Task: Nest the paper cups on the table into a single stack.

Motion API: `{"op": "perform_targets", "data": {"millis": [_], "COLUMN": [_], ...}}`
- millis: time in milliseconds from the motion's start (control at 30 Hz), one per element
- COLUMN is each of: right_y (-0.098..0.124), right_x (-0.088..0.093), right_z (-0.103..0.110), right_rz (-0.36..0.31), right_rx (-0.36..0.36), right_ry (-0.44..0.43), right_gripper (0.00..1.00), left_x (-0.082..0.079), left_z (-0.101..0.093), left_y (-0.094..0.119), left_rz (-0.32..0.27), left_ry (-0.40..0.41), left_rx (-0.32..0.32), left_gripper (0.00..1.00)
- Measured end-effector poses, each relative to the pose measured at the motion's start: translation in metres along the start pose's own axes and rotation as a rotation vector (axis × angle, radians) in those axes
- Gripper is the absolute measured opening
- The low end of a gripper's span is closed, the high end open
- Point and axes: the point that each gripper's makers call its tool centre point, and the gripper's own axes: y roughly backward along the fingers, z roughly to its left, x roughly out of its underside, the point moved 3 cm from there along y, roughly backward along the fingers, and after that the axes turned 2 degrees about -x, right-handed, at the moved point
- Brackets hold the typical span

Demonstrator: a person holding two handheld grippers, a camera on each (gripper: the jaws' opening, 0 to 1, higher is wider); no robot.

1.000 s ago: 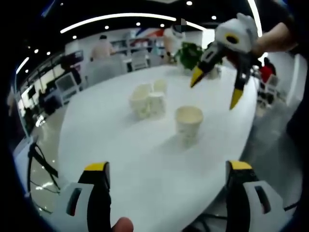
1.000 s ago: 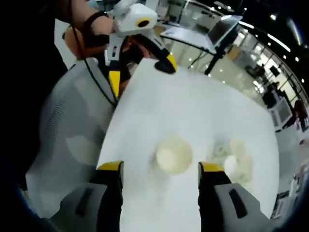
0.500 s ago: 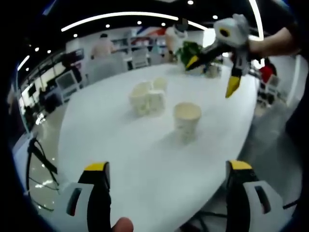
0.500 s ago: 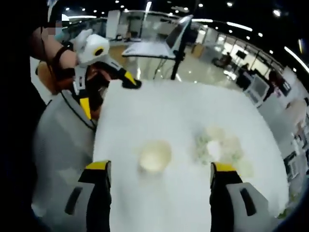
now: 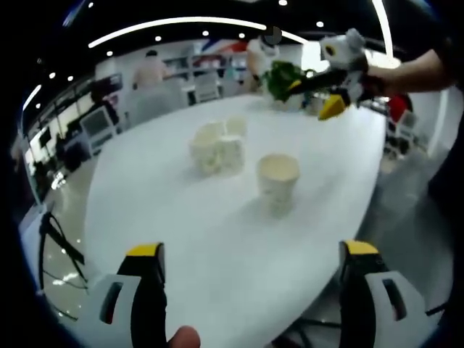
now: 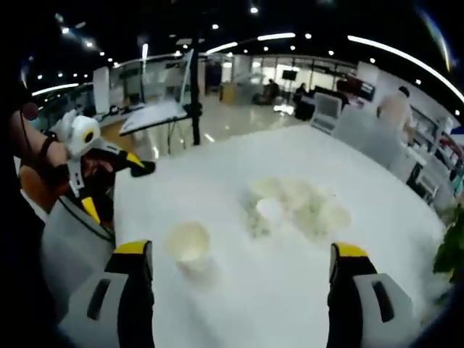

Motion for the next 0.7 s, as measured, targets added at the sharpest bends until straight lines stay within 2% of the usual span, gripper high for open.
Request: {"op": "perform_targets", "data": {"millis": [100,233,433,567,700], "right_y": [-0.001,-0.003,-0.019,-0.031,-0.04], "right_x": [0.0,-0.007,-0.014,-0.019,-0.022], "right_z": [0.0,-0.007,-0.02,-0.028,-0.036], "right_rz": [-0.006,-0.05,-0.082,-0.093,-0.1], "right_rx": [0.005,0.048,0.064,0.076,0.086], "right_ry": [-0.005,0.001,-0.04,-0.014,-0.062], "right_gripper": [1.0,1.0,1.0,1.0,1.0], "left_x": [-0.002,-0.007,-0.01,-0.01,-0.008], "left_z": [0.001,-0.001,-0.006,-0.008,-0.007], "left_y": [0.0,-0.001,-0.005,-0.003,-0.002], "left_rz": [-0.001,-0.007,-0.006,0.0,0.0], "left_ry": [-0.005,-0.01,-0.018,-0.02,-0.018], "left_rx": [0.001,0.007,0.018,0.023,0.023], "left_gripper": [0.99,0.99,0.99,0.99,0.99]}}
